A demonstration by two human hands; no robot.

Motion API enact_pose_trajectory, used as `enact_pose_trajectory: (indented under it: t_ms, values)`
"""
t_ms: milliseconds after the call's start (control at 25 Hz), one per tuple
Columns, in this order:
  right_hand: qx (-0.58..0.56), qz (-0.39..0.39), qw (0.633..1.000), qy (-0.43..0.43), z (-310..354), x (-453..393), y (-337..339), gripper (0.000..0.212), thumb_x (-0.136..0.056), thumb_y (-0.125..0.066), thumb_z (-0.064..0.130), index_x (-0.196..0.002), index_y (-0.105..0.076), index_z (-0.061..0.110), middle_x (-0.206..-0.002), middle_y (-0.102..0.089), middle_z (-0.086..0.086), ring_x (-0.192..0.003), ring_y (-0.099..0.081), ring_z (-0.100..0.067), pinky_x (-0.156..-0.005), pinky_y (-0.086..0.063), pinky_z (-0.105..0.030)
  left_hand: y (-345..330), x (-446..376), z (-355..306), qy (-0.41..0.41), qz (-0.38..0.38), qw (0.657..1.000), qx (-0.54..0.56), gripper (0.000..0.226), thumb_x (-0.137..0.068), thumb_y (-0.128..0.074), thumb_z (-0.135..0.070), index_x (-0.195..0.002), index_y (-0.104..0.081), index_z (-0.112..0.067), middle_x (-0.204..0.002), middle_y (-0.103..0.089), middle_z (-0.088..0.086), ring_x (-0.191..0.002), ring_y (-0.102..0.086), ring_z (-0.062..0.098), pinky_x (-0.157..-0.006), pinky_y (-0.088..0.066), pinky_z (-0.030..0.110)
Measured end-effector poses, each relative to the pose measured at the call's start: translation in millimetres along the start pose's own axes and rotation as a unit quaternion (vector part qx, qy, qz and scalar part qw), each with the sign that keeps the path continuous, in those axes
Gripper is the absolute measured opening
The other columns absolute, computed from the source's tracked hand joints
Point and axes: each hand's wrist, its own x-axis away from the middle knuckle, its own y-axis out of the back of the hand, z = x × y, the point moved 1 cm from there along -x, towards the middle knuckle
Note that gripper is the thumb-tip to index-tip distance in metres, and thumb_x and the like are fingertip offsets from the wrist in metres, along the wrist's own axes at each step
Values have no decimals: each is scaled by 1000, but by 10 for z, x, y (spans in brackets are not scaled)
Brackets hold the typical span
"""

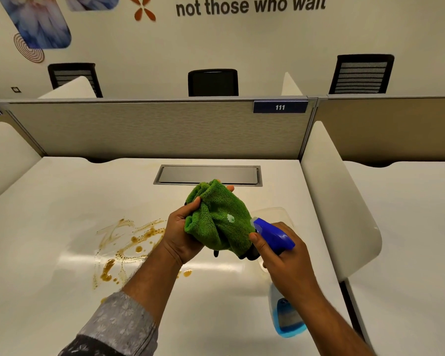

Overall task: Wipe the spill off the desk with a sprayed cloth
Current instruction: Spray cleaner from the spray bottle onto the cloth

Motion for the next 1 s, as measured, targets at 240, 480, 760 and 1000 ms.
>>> enact_pose_trajectory:
  t_ms: [240,480,760,1000]
  values:
    - [-13,9,999,36,121,-66,-20,20,-84,-70,48,-96,-61,35,-85,-68,13,-85,-66,-9,-71,-58,-16,-3,15,114,30,12,999,-7,53,-105,-47,-29,-154,-55,-11,-165,-49,17,-150,-47,42,-117,-46,59]
    - [-3,19,999,47,175,-50,-92,24,-84,-69,45,-100,-62,28,-83,-65,4,-83,-66,-8,-70,-58,-17,-40,12,167,30,22,999,-17,55,-101,-60,-29,-153,-56,-11,-162,-52,19,-150,-48,42,-120,-44,57]
    - [3,20,999,31,147,-6,-55,23,-81,-67,48,-96,-59,33,-84,-65,3,-80,-66,-18,-69,-58,-18,-85,32,173,30,17,999,-18,51,-103,-52,-29,-150,-60,-11,-159,-55,18,-147,-52,41,-116,-48,55]
    - [-11,6,1000,14,-12,55,88,28,-83,-71,46,-105,-64,30,-87,-68,3,-79,-69,-21,-68,-59,-18,-79,64,143,24,-2,1000,-6,51,-106,-43,-28,-150,-60,-10,-161,-52,18,-148,-50,43,-116,-48,59]
